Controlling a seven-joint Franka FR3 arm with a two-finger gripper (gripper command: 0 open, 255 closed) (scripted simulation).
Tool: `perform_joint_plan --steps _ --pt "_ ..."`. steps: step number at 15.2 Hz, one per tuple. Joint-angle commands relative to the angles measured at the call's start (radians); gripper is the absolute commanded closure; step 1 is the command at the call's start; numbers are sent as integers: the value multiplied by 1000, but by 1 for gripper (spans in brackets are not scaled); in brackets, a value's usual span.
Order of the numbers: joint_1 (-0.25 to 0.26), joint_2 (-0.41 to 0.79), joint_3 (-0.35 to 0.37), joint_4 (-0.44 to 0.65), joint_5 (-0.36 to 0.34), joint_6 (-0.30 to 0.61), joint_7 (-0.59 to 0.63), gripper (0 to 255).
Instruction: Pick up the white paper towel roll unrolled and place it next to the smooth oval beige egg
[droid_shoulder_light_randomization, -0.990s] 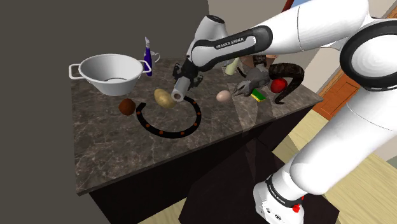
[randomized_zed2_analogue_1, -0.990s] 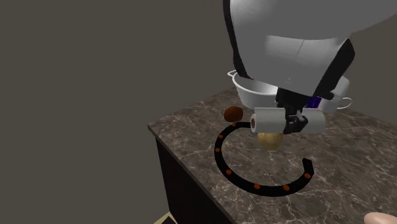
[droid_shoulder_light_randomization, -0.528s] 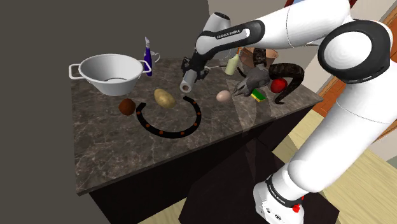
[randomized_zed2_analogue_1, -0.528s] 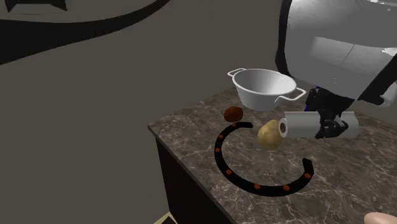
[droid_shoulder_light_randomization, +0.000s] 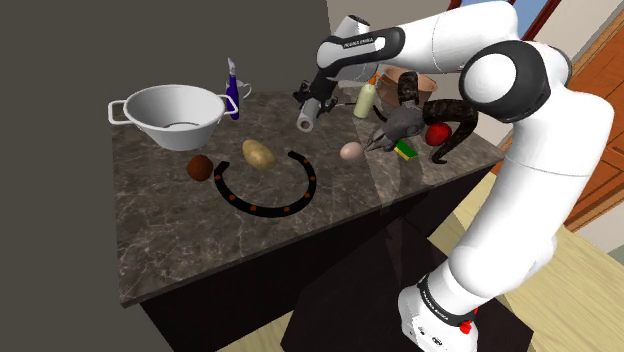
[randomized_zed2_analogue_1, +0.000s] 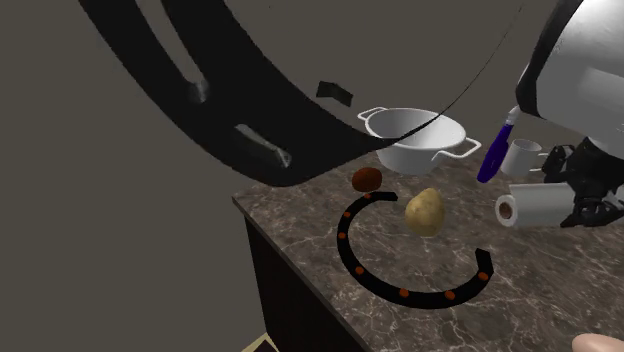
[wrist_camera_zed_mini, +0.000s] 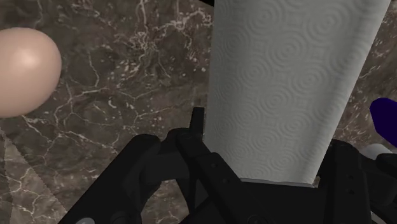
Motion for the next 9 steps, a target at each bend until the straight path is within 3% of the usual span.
perform_joint_plan --steps 1,4,9 --pt "-26 54 -8 88 6 -39 -35 255" --pt "-66 152 -19 244 15 -103 -84 255" --pt "-66 175 -17 211 19 -48 -93 255"
